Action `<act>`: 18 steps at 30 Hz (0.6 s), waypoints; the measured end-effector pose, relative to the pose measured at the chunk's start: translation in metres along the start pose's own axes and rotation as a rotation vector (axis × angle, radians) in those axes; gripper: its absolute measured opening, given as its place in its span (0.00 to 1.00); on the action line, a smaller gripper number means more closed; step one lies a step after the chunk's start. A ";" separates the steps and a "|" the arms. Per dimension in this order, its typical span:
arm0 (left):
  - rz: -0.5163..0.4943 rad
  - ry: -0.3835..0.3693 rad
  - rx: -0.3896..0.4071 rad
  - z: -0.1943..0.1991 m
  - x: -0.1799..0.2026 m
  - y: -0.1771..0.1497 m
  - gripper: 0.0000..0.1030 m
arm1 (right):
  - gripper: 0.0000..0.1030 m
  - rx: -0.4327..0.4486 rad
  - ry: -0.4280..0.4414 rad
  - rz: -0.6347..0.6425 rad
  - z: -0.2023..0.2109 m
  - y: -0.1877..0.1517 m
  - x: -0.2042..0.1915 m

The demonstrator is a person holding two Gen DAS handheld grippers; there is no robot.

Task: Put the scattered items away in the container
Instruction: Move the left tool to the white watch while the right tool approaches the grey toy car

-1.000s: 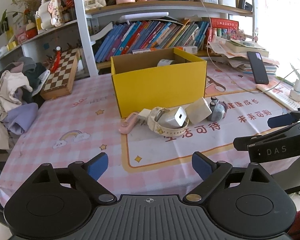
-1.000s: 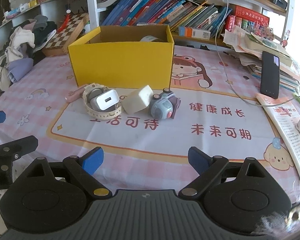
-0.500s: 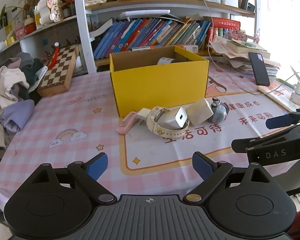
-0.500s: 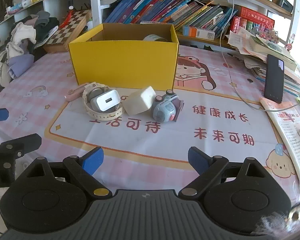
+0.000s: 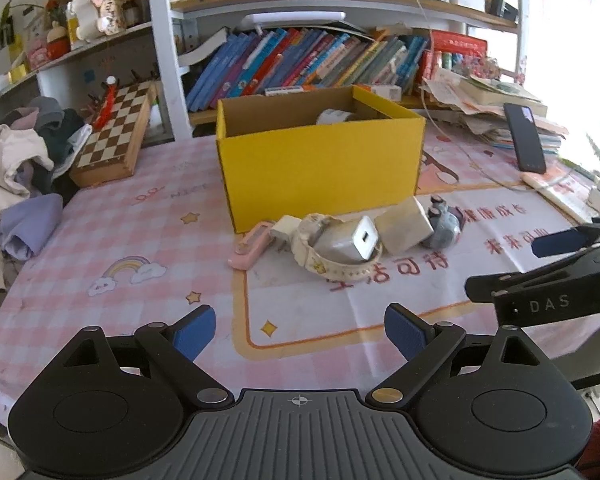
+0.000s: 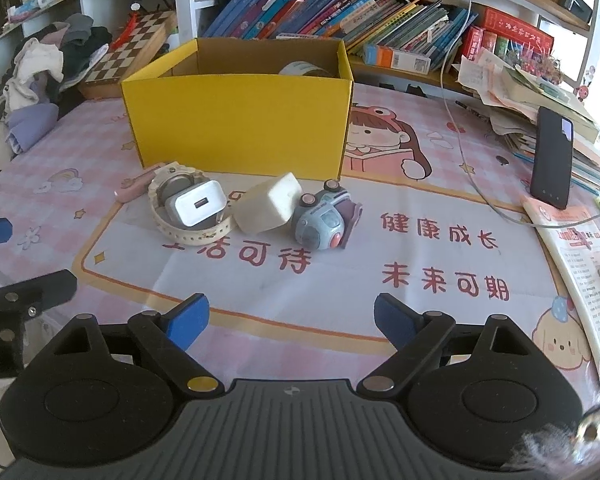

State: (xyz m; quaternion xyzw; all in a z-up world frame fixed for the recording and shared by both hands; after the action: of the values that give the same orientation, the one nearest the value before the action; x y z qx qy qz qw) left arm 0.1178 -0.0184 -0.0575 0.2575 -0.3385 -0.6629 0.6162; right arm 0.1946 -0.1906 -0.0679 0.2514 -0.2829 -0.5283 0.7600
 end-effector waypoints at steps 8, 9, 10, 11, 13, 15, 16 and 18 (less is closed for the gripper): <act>-0.008 -0.007 -0.016 -0.018 0.005 0.006 0.91 | 0.87 -0.014 0.004 0.016 -0.013 0.008 0.004; -0.008 -0.006 -0.019 -0.020 0.005 0.007 0.91 | 0.87 -0.017 0.005 0.020 -0.015 0.009 0.005; -0.005 -0.004 -0.023 -0.022 0.005 0.008 0.91 | 0.87 -0.020 0.006 0.022 -0.018 0.010 0.006; -0.003 -0.003 -0.027 -0.024 0.005 0.008 0.91 | 0.87 -0.023 0.008 0.023 -0.020 0.011 0.007; -0.005 -0.001 -0.034 -0.028 0.007 0.010 0.91 | 0.87 -0.031 0.009 0.023 -0.025 0.013 0.009; -0.011 -0.002 -0.039 -0.033 0.009 0.013 0.91 | 0.87 -0.038 0.013 0.025 -0.030 0.016 0.011; -0.015 -0.003 -0.042 -0.036 0.010 0.014 0.91 | 0.87 -0.041 0.016 0.027 -0.033 0.018 0.012; -0.023 -0.003 -0.049 -0.042 0.011 0.017 0.91 | 0.87 -0.044 0.023 0.030 -0.038 0.021 0.013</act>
State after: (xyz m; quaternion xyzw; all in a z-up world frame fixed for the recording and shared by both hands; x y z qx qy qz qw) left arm 0.1597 -0.0355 -0.0703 0.2452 -0.3200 -0.6784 0.6142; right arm 0.2387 -0.1928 -0.0784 0.2364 -0.2660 -0.5201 0.7765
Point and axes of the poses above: each gripper's, at about its wrist camera, not at the fingertips, and z roughly against the way its jaws point, x to its right, y to its top, the point moved 4 cm from there along -z, roughly the way its jaws point, and after that the axes turned 12 degrees about -y, right-handed, at the moved point
